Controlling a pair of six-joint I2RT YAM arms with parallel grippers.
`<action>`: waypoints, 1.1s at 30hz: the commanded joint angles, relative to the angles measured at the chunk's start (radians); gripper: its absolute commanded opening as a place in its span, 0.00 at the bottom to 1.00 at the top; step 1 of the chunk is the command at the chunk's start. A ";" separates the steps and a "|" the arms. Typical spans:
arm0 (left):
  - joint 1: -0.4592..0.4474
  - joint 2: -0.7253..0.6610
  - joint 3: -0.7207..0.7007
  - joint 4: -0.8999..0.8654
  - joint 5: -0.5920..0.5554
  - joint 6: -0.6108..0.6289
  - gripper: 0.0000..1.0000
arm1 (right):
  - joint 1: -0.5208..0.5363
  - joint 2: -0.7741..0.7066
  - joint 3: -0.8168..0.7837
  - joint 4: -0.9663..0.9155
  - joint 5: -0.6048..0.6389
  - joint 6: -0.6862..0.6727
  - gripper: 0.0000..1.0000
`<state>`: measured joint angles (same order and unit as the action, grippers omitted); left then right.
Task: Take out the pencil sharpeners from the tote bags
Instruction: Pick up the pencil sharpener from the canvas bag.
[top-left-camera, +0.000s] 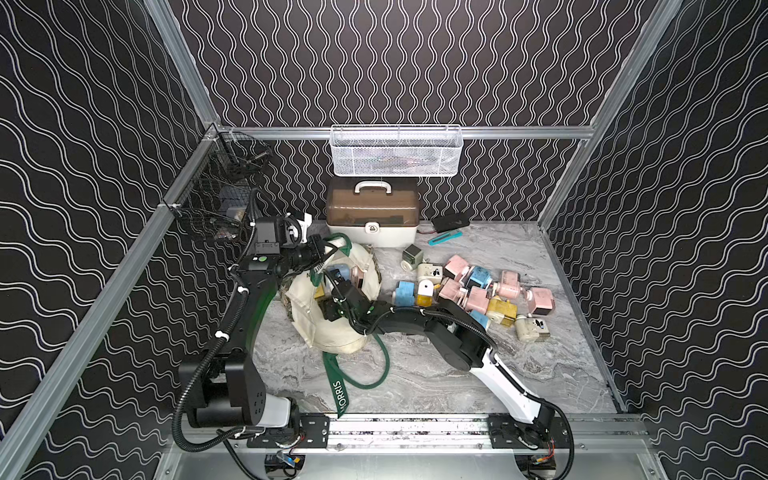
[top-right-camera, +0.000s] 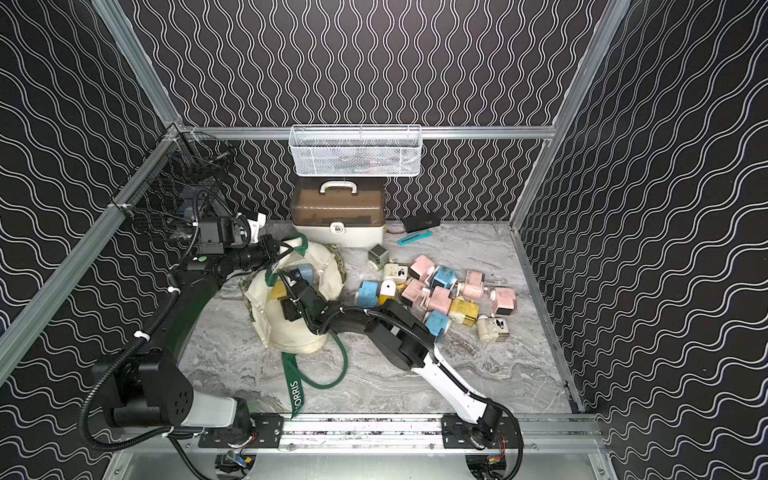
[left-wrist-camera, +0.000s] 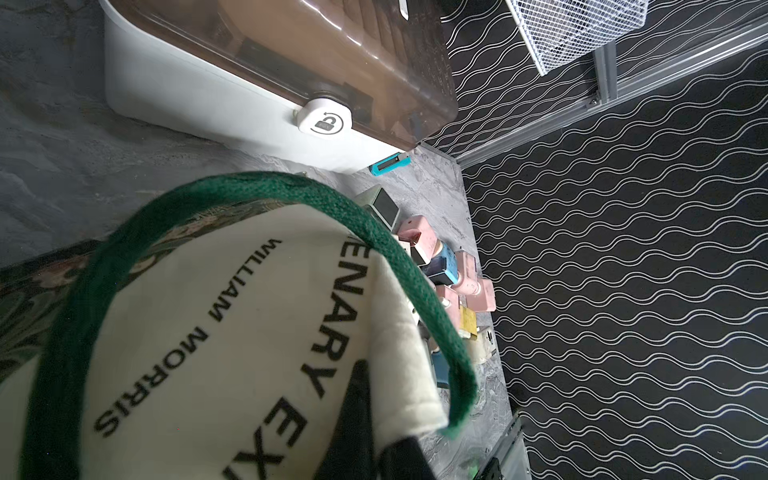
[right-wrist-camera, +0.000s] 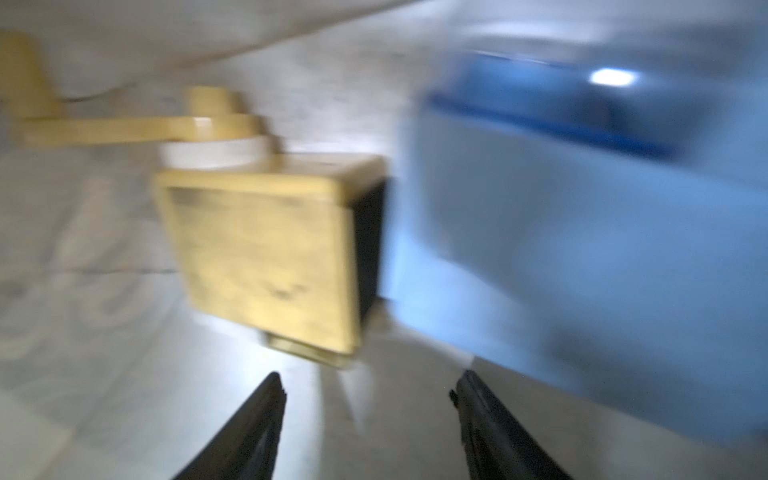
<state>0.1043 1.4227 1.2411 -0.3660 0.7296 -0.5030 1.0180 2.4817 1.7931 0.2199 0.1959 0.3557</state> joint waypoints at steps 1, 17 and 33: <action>0.000 -0.004 0.001 0.050 0.045 -0.017 0.00 | -0.022 -0.046 -0.056 0.053 0.072 0.015 0.66; 0.000 -0.003 0.002 0.047 0.046 -0.017 0.00 | -0.026 -0.113 -0.142 0.124 0.006 0.004 0.94; -0.001 -0.008 -0.007 0.061 0.048 -0.028 0.00 | -0.076 -0.071 -0.135 0.176 -0.050 0.106 1.00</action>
<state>0.1036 1.4223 1.2354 -0.3553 0.7437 -0.5247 0.9409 2.4062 1.6756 0.2695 0.2420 0.4839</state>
